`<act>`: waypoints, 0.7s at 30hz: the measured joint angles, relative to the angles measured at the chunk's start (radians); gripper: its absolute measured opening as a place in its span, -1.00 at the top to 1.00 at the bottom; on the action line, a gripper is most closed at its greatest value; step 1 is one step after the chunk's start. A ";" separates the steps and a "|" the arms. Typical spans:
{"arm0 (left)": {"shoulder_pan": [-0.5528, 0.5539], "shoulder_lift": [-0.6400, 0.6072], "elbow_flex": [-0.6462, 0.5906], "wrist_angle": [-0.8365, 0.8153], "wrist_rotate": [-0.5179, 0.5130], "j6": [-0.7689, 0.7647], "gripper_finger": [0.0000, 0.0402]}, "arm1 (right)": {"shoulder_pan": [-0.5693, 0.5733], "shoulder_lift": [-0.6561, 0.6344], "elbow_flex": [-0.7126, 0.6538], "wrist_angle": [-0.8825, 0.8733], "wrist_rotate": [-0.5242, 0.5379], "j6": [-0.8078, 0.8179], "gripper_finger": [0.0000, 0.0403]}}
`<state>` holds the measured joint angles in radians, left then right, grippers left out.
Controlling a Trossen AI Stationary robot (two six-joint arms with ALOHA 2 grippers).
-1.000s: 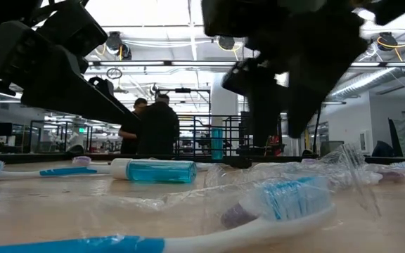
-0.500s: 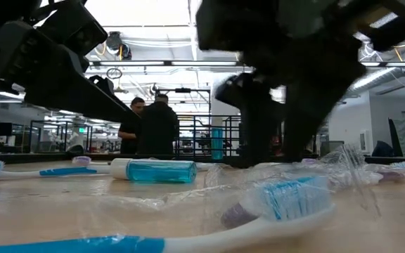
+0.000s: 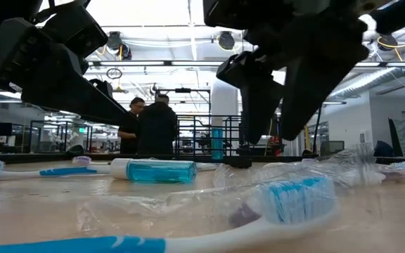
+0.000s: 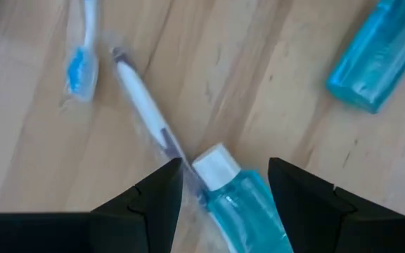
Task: Pick & Place toothbrushing station
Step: Put the blue mouthwash bottle into the black organizer
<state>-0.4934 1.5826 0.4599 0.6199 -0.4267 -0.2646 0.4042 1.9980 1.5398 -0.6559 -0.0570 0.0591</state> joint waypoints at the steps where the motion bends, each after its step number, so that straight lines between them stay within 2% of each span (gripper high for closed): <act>1: 0.000 0.000 0.000 0.000 0.000 0.000 -0.62 | 0.000 0.000 0.000 -0.005 0.000 -0.004 0.00; 21: 0.000 0.000 0.000 0.001 -0.001 0.000 -0.62 | 0.003 0.060 -0.001 0.009 -0.048 -0.023 0.02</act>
<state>-0.4934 1.5826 0.4599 0.6209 -0.4274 -0.2642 0.4077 2.0578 1.5387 -0.6473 -0.1054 0.0364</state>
